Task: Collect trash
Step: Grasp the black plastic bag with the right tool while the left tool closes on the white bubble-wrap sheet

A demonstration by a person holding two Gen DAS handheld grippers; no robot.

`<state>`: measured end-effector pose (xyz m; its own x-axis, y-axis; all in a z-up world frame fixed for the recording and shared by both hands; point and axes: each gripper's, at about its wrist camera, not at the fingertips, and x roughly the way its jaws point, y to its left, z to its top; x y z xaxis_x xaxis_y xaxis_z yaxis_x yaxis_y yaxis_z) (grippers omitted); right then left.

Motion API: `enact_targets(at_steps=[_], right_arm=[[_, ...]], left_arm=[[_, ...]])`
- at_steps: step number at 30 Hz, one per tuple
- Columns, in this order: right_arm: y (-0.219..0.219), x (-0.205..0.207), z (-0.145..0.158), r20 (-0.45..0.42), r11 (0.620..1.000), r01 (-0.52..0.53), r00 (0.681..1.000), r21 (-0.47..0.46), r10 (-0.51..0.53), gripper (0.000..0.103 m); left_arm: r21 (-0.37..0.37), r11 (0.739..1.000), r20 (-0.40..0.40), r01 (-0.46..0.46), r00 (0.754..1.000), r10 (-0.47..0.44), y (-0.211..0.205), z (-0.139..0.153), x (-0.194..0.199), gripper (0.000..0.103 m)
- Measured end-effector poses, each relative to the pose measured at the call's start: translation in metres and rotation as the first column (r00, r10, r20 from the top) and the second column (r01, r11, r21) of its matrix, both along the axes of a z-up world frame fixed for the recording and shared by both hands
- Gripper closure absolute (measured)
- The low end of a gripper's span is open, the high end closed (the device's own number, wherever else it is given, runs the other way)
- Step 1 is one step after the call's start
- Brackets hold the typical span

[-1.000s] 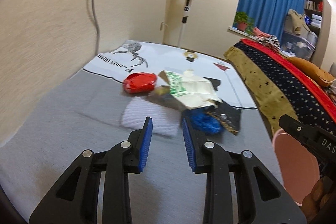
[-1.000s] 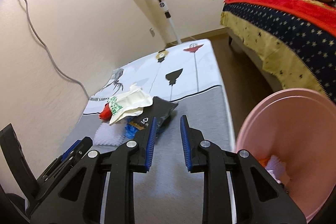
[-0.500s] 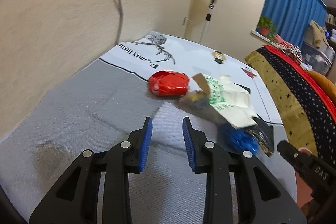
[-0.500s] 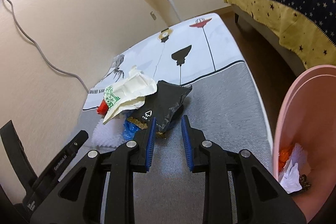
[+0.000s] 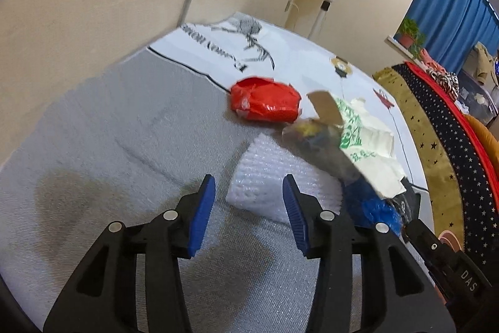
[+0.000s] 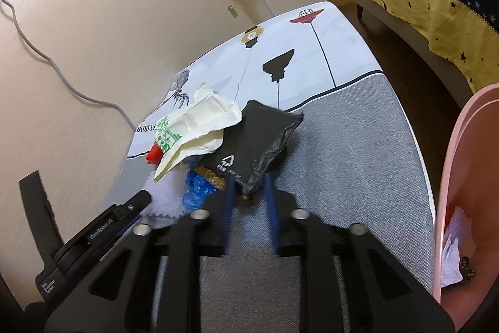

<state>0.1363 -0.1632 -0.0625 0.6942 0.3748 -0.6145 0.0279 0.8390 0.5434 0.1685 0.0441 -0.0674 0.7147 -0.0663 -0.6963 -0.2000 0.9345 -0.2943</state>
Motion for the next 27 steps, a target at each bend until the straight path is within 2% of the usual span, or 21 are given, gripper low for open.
enact_targets(at_steps=[3, 5, 11, 14, 27], right_arm=[[0.001, -0.003, 0.004, 0.012, 1.0, 0.001, 1.0, -0.015, -0.001, 0.099], [0.0, -0.006, 0.008, 0.023, 0.999, 0.005, 1.0, -0.032, -0.004, 0.1], [-0.004, -0.014, 0.017, 0.046, 0.998, 0.011, 0.999, -0.069, -0.008, 0.101], [-0.007, -0.019, 0.023, 0.058, 0.996, 0.016, 0.998, -0.083, -0.011, 0.101], [-0.017, -0.062, 0.053, 0.11, 0.987, 0.033, 0.994, -0.16, -0.016, 0.103]], left_arm=[[-0.019, 1.0, -0.017, 0.021, 1.0, -0.021, -0.003, -0.003, 0.001, 0.058], [-0.018, 0.999, -0.029, 0.035, 0.999, -0.035, -0.006, -0.004, 0.002, 0.059], [-0.015, 0.998, -0.024, 0.053, 0.998, -0.053, -0.011, -0.003, -0.005, 0.086], [-0.009, 0.998, -0.011, 0.059, 0.998, -0.059, -0.013, 0.001, -0.011, 0.093], [0.065, 0.993, 0.088, 0.099, 0.991, -0.105, -0.022, 0.034, -0.055, 0.095]])
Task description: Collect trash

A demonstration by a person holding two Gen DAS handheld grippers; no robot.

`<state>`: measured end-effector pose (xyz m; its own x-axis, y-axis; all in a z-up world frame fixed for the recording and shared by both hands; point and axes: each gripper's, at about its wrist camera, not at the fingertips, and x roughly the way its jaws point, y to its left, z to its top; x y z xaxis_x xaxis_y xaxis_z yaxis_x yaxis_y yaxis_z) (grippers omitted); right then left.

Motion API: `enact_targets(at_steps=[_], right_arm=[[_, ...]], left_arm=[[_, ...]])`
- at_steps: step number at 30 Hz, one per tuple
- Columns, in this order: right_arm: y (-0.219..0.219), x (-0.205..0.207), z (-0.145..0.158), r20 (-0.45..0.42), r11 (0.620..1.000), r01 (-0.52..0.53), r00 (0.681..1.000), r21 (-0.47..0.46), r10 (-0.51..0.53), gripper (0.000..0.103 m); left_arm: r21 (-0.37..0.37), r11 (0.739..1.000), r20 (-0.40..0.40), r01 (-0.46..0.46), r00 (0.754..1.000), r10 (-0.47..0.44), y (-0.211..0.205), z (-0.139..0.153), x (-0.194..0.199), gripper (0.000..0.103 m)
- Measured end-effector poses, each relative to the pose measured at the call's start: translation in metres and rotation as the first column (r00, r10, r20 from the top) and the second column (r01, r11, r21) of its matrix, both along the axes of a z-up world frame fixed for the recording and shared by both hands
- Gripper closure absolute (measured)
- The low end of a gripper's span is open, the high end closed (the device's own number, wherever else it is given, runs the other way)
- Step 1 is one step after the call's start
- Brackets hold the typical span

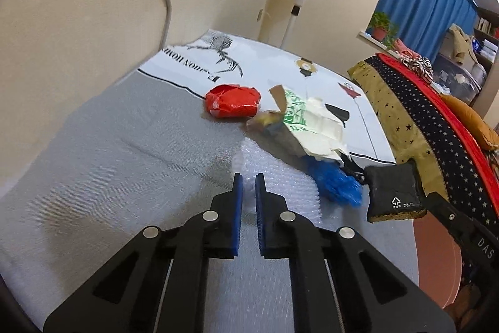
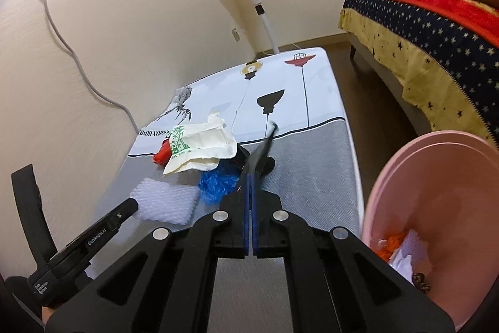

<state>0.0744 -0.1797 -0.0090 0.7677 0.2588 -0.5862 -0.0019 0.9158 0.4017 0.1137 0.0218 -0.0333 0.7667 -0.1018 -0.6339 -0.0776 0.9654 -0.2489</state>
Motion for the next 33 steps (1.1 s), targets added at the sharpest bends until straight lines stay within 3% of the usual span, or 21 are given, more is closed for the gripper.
enact_targets(at_steps=[12, 26, 33], right_arm=[[-0.005, -0.041, 0.024, 0.022, 0.997, -0.003, 1.0, -0.079, 0.004, 0.103], [-0.017, -0.073, 0.047, 0.051, 0.995, 0.002, 0.999, -0.096, 0.003, 0.103], [-0.022, -0.072, 0.018, -0.071, 0.993, 0.022, 0.997, -0.112, -0.031, 0.093]], left_arm=[[0.047, 0.996, 0.073, 0.076, 0.994, -0.079, -0.014, 0.025, -0.041, 0.095], [0.079, 0.985, 0.11, 0.15, 0.981, -0.159, -0.029, 0.04, -0.074, 0.095], [0.061, 0.987, 0.115, 0.148, 0.981, -0.154, -0.029, 0.042, -0.078, 0.095]])
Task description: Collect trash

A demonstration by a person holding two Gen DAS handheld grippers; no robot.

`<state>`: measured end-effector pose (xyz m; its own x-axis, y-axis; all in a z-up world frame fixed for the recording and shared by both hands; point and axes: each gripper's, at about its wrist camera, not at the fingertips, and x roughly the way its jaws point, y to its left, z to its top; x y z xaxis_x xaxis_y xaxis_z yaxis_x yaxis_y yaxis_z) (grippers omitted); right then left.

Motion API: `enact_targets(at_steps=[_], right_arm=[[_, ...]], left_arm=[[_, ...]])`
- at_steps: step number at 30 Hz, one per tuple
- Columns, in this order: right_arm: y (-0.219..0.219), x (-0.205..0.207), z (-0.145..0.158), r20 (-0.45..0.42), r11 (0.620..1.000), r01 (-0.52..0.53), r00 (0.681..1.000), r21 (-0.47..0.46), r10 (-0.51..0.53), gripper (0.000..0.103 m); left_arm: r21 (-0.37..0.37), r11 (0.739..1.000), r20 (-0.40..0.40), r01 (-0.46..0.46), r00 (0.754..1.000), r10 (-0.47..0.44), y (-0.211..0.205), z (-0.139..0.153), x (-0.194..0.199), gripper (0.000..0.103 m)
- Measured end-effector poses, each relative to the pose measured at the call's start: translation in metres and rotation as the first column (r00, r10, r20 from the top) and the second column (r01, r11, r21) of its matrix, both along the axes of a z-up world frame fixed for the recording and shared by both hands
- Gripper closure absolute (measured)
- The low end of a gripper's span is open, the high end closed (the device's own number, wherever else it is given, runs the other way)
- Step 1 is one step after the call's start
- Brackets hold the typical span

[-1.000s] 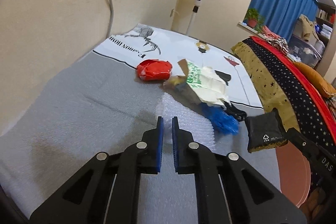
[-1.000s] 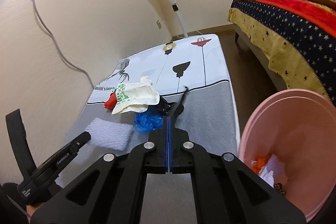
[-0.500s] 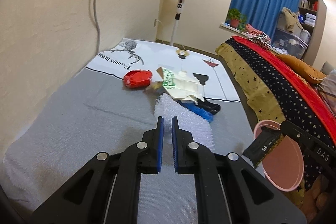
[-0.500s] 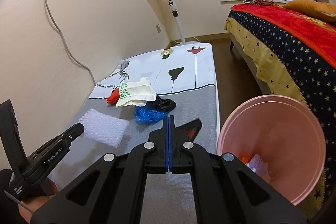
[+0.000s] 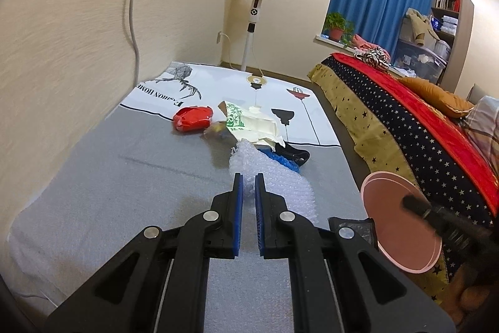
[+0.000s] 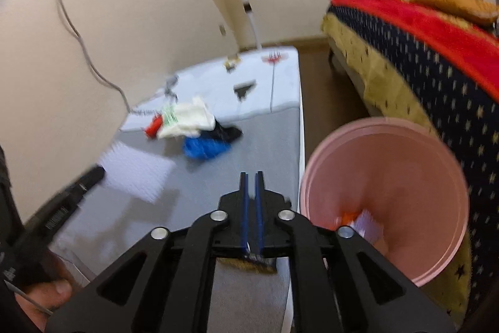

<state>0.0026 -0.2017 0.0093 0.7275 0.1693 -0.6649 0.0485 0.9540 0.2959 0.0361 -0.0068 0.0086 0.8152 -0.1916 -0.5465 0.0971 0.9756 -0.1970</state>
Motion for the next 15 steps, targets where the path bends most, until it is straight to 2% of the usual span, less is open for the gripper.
enact_targets(at_steps=[3, 7, 10, 13, 15], right_arm=[[0.002, 0.004, -0.024, -0.082, 1.0, 0.004, 0.997, -0.012, -0.005, 0.077], [0.003, 0.006, -0.046, -0.157, 1.0, 0.011, 0.987, -0.022, -0.015, 0.076], [0.006, 0.007, -0.053, -0.178, 1.0, -0.004, 0.984, -0.028, -0.001, 0.076], [0.009, 0.008, -0.06, -0.202, 0.999, -0.014, 0.979, -0.037, 0.006, 0.082], [0.01, 0.009, -0.063, -0.211, 0.999, -0.015, 0.978, -0.038, 0.007, 0.093]], left_arm=[[-0.012, 1.0, -0.003, 0.001, 1.0, -0.001, 0.0, -0.001, 0.001, 0.095], [-0.023, 1.0, -0.002, 0.006, 1.0, -0.006, -0.001, 0.0, 0.002, 0.095], [-0.032, 0.999, -0.001, 0.006, 1.0, -0.006, 0.0, 0.0, 0.003, 0.095], [-0.041, 0.999, -0.001, 0.006, 1.0, -0.006, 0.001, 0.0, 0.003, 0.095], [-0.044, 0.999, 0.001, 0.007, 1.0, -0.007, 0.001, 0.001, 0.003, 0.095]])
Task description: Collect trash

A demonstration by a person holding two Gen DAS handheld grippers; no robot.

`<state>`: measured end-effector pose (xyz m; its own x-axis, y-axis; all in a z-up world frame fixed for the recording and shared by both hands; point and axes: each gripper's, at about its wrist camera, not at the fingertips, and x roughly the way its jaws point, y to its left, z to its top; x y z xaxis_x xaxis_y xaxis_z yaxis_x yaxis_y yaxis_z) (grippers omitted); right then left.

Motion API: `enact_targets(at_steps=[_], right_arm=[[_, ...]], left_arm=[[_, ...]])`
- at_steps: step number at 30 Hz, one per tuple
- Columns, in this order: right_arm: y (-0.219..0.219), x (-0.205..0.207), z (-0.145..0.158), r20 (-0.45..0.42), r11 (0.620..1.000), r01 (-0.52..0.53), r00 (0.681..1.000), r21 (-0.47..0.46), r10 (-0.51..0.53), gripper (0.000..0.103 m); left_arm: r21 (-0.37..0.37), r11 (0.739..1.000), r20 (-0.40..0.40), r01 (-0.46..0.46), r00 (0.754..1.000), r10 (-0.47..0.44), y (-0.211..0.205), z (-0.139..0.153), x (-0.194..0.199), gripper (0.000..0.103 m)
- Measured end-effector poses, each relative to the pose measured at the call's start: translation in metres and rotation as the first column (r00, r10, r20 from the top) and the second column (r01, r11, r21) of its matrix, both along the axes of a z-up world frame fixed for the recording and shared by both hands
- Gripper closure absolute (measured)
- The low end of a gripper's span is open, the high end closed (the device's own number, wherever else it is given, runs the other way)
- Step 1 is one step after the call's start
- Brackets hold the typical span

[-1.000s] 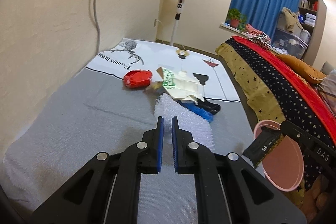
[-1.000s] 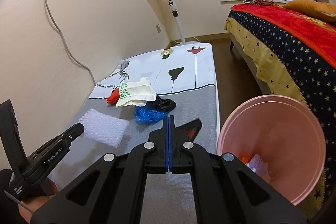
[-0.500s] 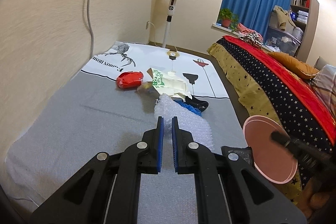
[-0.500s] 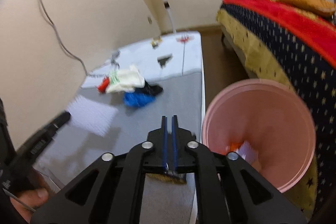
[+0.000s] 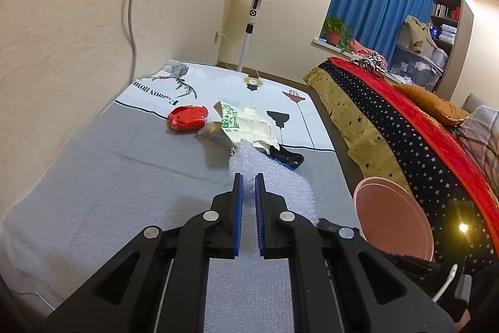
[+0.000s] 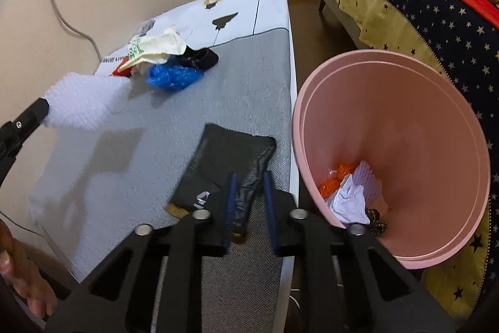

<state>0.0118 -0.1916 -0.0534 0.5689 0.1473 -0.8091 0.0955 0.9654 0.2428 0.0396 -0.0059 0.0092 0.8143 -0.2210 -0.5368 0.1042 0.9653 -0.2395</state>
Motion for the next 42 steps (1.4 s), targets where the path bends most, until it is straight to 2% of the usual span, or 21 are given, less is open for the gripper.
enact_targets(at_steps=[2, 6, 9, 17, 19, 21, 22, 31, 42], right_arm=[[0.0, 0.0, 0.0, -0.001, 1.0, -0.002, 1.0, 0.001, 0.002, 0.098], [0.001, 0.0, 0.001, -0.003, 1.0, -0.006, 1.0, 0.006, 0.006, 0.098], [0.001, 0.001, -0.001, -0.014, 1.0, 0.002, 1.0, 0.014, -0.002, 0.088], [0.0, 0.002, -0.008, -0.023, 0.998, 0.007, 1.0, 0.058, -0.006, 0.086], [0.003, 0.003, -0.008, -0.018, 0.998, -0.007, 1.0, 0.057, 0.008, 0.092], [0.005, 0.003, -0.008, -0.012, 0.997, -0.024, 1.0, 0.073, 0.025, 0.102], [0.006, 0.003, -0.007, -0.007, 0.996, -0.031, 0.999, 0.079, 0.031, 0.102], [0.006, -0.006, 0.035, 0.156, 0.998, -0.041, 0.987, 0.046, 0.034, 0.103], [-0.008, -0.018, 0.077, 0.259, 1.0, 0.0, 0.966, -0.009, 0.003, 0.103]], left_arm=[[-0.003, 1.0, 0.001, 0.0, 1.0, 0.0, 0.0, 0.0, 0.0, 0.095], [-0.007, 1.0, 0.002, 0.0, 1.0, 0.0, 0.0, 0.001, 0.0, 0.095], [-0.005, 1.0, 0.001, 0.001, 1.0, -0.001, 0.0, 0.001, 0.001, 0.095], [-0.005, 1.0, 0.001, 0.0, 1.0, 0.0, 0.0, 0.001, 0.001, 0.095], [-0.004, 1.0, 0.0, 0.002, 1.0, -0.002, -0.001, 0.001, 0.001, 0.095], [-0.004, 1.0, 0.001, 0.001, 1.0, -0.001, -0.001, 0.001, 0.001, 0.095], [-0.003, 1.0, 0.001, 0.001, 1.0, -0.001, -0.001, 0.001, 0.001, 0.095], [-0.002, 1.0, 0.002, 0.002, 1.0, -0.002, -0.002, 0.001, 0.001, 0.095], [0.018, 1.0, 0.02, 0.017, 1.0, -0.017, -0.002, 0.003, 0.0, 0.095]])
